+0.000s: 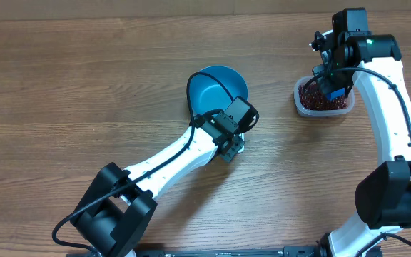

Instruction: Scoop item into bowl and weigh 150g on scale

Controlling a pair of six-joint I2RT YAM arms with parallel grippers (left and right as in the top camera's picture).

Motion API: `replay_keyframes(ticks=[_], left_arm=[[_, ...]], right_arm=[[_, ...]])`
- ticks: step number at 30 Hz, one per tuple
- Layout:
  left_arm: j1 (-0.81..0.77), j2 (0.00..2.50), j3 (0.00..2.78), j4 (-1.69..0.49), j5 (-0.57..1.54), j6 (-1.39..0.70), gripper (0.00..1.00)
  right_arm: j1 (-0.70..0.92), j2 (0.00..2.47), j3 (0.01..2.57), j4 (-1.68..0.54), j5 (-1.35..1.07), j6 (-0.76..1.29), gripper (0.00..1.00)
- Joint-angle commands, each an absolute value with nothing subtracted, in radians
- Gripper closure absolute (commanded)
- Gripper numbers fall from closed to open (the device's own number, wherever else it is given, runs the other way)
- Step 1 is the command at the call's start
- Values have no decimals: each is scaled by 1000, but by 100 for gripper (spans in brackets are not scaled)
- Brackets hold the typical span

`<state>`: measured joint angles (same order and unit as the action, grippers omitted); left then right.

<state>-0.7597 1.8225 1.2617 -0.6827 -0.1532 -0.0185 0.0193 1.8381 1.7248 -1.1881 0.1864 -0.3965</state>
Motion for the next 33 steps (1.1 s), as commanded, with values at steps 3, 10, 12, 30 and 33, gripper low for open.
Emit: replay_keyframes(ticks=[3, 10, 12, 30, 33], left_arm=[[-764, 1811, 1240, -665, -185, 0, 96], [-764, 1811, 1226, -652, -218, 0, 96], [-764, 1811, 1225, -652, -217, 1, 96], [-764, 1811, 1225, -592, -216, -26, 96], [-764, 1811, 1225, -601, -209, -45, 96]], right_arm=[[11, 1843, 1721, -1180, 178, -392, 96], [11, 1843, 1721, -1180, 178, -392, 96], [11, 1843, 1721, -1180, 178, -392, 96], [11, 1843, 1721, -1180, 178, -392, 96], [11, 1843, 1721, -1180, 178, -392, 96]])
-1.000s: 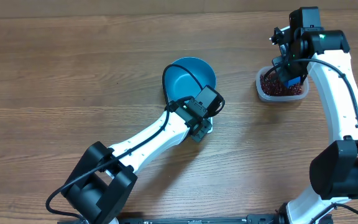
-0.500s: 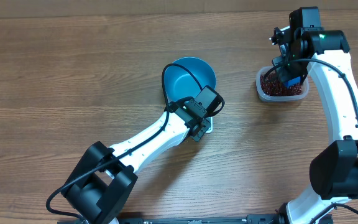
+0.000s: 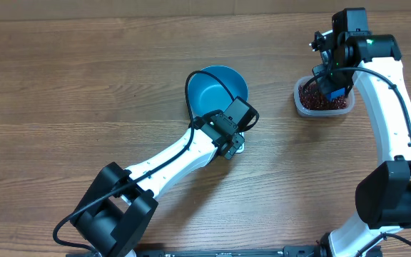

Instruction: Scoop item into bowl and weigh 150g on scale

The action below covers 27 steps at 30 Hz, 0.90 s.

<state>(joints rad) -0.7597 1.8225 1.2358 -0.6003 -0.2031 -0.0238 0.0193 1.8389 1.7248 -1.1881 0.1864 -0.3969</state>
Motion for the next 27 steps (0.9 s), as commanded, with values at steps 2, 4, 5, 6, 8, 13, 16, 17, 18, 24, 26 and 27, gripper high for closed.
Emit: replay_keyframes(ticks=[2, 4, 5, 6, 8, 13, 16, 17, 18, 24, 26, 27], left_arm=[[-764, 1811, 1224, -601, -208, -60, 96], [-764, 1811, 1219, -599, -203, -60, 96], [-764, 1811, 1216, -596, -201, -60, 96], [-764, 1811, 1213, -595, -200, -60, 96], [-764, 1812, 1206, -589, -198, -60, 96], [-764, 1812, 1187, -556, -190, -77, 96], [-764, 1812, 1171, -540, -190, -106, 96], [-764, 1812, 1163, -529, -190, -107, 96], [-765, 1812, 1157, -518, -190, -106, 96], [-765, 1812, 1134, -454, -190, -105, 96], [-765, 1812, 1134, -439, -190, -104, 96], [-765, 1812, 1134, -434, -190, -105, 96]], right_arm=[[11, 1843, 1721, -1180, 178, -392, 96], [11, 1843, 1721, -1180, 178, -392, 96], [11, 1843, 1721, -1180, 178, -392, 96], [11, 1843, 1721, -1180, 178, -392, 96], [11, 1843, 1721, -1181, 178, -392, 96], [11, 1843, 1721, -1180, 176, -389, 96], [11, 1843, 1721, -1178, 155, -389, 96], [11, 1843, 1721, -1176, 152, -389, 96], [11, 1843, 1721, -1176, 152, -389, 96], [10, 1843, 1721, -1168, 153, -389, 96], [10, 1843, 1721, -1169, 153, -389, 96], [10, 1843, 1721, -1169, 153, -389, 96]])
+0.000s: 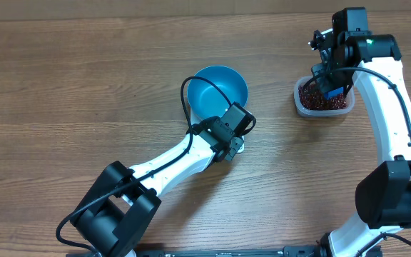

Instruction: Scoop item into bowl and weigh 150g on scale

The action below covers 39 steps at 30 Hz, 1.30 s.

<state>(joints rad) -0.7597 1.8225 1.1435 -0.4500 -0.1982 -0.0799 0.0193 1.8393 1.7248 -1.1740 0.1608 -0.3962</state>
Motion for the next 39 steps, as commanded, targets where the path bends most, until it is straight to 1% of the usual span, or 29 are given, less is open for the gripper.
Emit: replay_keyframes(ticks=[1, 7, 21, 39], left_arm=[[-765, 1812, 1134, -430, -190, -104, 96], [-765, 1812, 1129, -431, -190, -91, 96], [-764, 1812, 1061, -340, -191, -25, 96], [-760, 1851, 1055, -307, -191, -22, 96]], right_arm=[[10, 1843, 1721, -1169, 153, -389, 96], [10, 1843, 1721, -1169, 153, -389, 96], [10, 1843, 1721, -1168, 152, -389, 96], [10, 1843, 1721, -1168, 152, -389, 96]])
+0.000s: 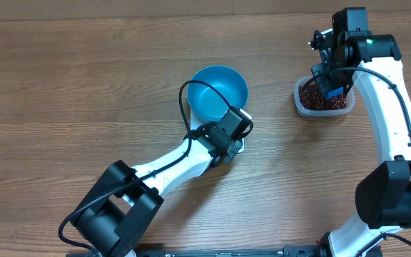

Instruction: Scoop item into bowl and weigh 150g on scale

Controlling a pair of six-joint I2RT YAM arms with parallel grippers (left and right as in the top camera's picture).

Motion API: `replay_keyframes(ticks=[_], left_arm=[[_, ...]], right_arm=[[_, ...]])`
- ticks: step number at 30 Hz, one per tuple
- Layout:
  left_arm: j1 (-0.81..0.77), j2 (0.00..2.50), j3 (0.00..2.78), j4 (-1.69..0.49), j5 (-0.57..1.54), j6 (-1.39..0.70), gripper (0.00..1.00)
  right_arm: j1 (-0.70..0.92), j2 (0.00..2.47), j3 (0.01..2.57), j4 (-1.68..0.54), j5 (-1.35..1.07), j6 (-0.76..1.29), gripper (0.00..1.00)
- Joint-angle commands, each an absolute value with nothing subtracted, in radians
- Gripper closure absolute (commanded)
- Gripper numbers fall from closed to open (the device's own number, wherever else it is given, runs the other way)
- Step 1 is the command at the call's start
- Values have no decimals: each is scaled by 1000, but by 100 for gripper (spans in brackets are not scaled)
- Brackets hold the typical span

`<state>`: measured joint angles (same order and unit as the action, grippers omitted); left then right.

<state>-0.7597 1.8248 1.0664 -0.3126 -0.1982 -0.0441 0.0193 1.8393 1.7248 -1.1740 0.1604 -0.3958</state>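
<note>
A blue bowl (220,91) stands upright in the middle of the table. My left gripper (232,137) sits at the bowl's near rim. Its fingers are hidden under the wrist block, so their state cannot be read. At the right, a clear tub of dark red beans (321,102) rests on the table. My right gripper (332,87) hangs over the tub's right half, shut on a blue scoop (336,93) that dips toward the beans. No scale is in view.
The brown wooden table (84,86) runs across the whole view. The left arm's white links (170,164) stretch from the front left toward the bowl. The right arm (391,121) rises along the right edge.
My left gripper has shifted slightly toward the front and left, at the bowl's near rim. The bowl looks rounder and flatter. The right gripper and scoop have not moved.
At first the bowl looked tipped, its left rim showing dark, with my left gripper at its front right rim. Over the following moments the left wrist drew back toward the front, and the bowl came to sit level. The right gripper stayed over the bean tub throughout.
</note>
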Motion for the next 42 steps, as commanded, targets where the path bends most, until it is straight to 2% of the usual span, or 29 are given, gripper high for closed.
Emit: replay_keyframes(ticks=[1, 42], left_arm=[[-760, 1852, 1055, -306, -194, -22, 96], [-759, 1885, 1055, -324, -210, -22, 96]], right_arm=[[10, 1843, 1721, -1168, 152, -389, 96], [10, 1843, 1721, -1165, 152, -389, 96]])
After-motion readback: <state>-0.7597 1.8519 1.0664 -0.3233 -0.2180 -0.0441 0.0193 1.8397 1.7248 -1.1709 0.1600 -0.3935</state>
